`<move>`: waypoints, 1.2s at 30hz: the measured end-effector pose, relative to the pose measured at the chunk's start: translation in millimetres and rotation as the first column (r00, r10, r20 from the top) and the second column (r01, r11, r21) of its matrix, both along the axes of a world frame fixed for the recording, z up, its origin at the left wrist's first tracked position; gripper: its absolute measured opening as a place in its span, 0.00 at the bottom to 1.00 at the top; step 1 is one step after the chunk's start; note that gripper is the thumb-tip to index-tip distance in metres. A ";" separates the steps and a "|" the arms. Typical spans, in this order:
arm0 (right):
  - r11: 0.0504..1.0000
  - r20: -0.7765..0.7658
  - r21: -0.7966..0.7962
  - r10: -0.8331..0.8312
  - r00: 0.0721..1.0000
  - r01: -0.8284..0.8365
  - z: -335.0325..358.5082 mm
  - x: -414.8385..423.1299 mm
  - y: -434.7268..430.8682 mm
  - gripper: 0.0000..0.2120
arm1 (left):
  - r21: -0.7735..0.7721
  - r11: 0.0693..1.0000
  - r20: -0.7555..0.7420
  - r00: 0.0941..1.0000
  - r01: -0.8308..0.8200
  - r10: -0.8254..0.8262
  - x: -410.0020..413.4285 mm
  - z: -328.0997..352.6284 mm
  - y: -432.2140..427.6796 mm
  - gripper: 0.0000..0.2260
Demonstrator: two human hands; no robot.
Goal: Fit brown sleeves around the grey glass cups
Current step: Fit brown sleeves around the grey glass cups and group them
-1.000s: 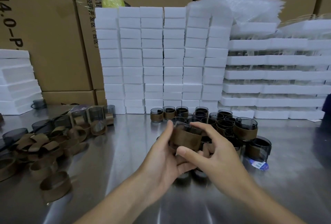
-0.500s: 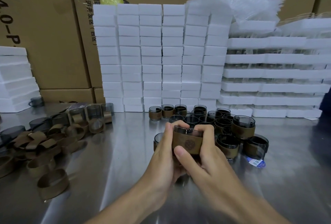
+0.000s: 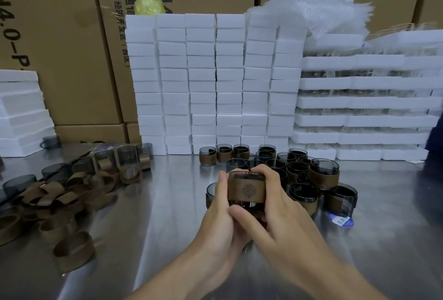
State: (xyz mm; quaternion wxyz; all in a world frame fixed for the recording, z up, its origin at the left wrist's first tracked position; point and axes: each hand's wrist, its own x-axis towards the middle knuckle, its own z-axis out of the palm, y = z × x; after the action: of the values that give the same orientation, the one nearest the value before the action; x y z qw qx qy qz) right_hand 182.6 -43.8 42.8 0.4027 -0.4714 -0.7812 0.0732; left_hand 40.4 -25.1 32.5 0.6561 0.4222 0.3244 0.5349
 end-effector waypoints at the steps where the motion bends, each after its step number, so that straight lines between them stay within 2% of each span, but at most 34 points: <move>1: 1.000 0.022 0.013 -0.014 1.000 0.014 -0.7 -0.6 -0.2 0.38 | -0.010 1.000 0.011 1.000 0.011 -0.010 0.7 -0.5 -0.5 0.34; 5: 0.998 0.057 0.040 -0.047 0.997 0.045 -2.0 -0.5 -0.3 0.39 | -0.009 1.000 0.033 0.999 0.012 -0.012 2.6 -4.1 0.7 0.33; 7: 0.998 0.052 0.048 -0.042 0.998 0.040 -1.7 0.5 -0.3 0.36 | 0.000 1.000 0.012 1.000 0.001 -0.001 2.1 -5.2 3.0 0.33; 10: 0.999 -0.035 0.032 -0.016 0.999 0.017 2.1 6.5 1.6 0.25 | 0.087 0.996 -0.104 0.994 -0.012 0.021 -0.9 -2.4 6.4 0.30; 12: 1.000 -0.066 0.013 0.003 0.998 -0.002 6.2 14.1 5.7 0.21 | 0.196 0.980 -0.211 0.975 -0.030 0.072 -4.8 0.7 7.6 0.26; 16: 1.000 -0.106 -0.009 -0.004 0.994 0.003 13.0 39.7 20.0 0.25 | 0.383 0.919 -0.375 0.892 -0.097 0.251 -16.3 -3.8 22.2 0.17; 18: 0.998 -0.062 -0.025 -0.059 0.996 0.057 16.7 55.7 26.5 0.27 | 0.470 0.857 -0.394 0.818 -0.212 0.418 -27.2 -8.5 33.3 0.11; 20: 0.992 0.024 -0.030 -0.120 0.992 0.121 19.2 69.7 31.3 0.29 | 0.579 0.779 -0.489 0.663 -0.240 0.567 -41.1 -14.7 41.1 0.05; 21: 0.987 0.078 -0.043 -0.150 0.986 0.154 20.0 75.0 33.1 0.30 | 0.625 0.757 -0.557 0.572 -0.187 0.602 -47.2 -19.1 44.3 0.05; 24: 0.970 0.209 -0.092 -0.201 0.957 0.224 19.3 82.7 36.5 0.32 | 0.645 0.761 -0.730 0.346 0.064 0.590 -56.9 -32.7 49.0 0.18; 26: 0.968 0.227 -0.110 -0.196 0.954 0.225 20.1 83.8 36.7 0.31 | 0.628 0.763 -0.768 0.278 0.154 0.577 -57.5 -38.6 52.3 0.24; 31: 0.962 0.273 -0.130 -0.197 0.942 0.239 24.8 84.8 35.2 0.30 | 0.618 0.773 -0.770 0.311 0.147 0.557 -58.6 -42.5 59.1 0.24; 36: 0.953 0.318 -0.134 -0.218 0.923 0.272 25.2 86.3 34.2 0.28 | 0.605 0.784 -0.782 0.288 0.136 0.553 -56.3 -45.5 66.5 0.21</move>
State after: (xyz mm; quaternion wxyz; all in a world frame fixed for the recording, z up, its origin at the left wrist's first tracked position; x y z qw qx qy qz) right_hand 268.9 -9.6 67.9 0.2424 -0.6048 -0.7584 0.0182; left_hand -15.8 41.4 -13.0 0.1007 0.7745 0.5225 0.3420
